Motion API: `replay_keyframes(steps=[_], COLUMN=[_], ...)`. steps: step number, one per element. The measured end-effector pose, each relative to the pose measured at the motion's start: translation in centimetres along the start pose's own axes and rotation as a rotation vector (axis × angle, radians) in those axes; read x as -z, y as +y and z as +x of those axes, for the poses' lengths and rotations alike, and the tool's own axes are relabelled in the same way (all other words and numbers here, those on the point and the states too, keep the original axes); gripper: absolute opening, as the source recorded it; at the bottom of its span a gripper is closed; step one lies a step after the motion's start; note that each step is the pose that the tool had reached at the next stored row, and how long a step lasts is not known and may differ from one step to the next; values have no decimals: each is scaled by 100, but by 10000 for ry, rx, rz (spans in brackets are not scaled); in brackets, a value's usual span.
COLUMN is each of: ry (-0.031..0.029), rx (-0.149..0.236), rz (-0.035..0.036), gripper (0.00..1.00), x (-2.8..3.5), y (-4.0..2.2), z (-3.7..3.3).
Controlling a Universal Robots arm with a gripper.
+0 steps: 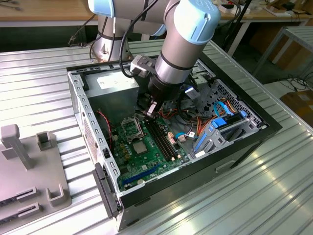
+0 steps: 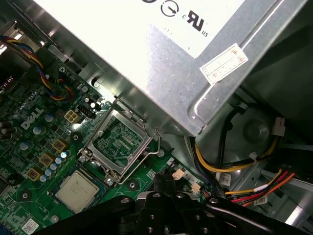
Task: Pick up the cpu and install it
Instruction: 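Close the cpu cover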
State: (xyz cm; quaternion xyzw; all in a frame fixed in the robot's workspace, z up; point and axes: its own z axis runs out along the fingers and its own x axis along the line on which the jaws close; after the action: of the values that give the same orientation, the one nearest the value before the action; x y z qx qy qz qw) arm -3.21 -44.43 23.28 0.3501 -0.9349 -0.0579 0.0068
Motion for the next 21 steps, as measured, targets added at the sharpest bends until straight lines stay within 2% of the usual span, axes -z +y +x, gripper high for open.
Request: replay_keyframes(steps=[5, 11, 21], ry=[-1, 12, 11], rx=[4, 116, 97], rz=[0, -3, -3], gripper=[11, 11, 11], x=[-13, -40, -145], y=[51, 64, 131], z=[-45, -33, -61])
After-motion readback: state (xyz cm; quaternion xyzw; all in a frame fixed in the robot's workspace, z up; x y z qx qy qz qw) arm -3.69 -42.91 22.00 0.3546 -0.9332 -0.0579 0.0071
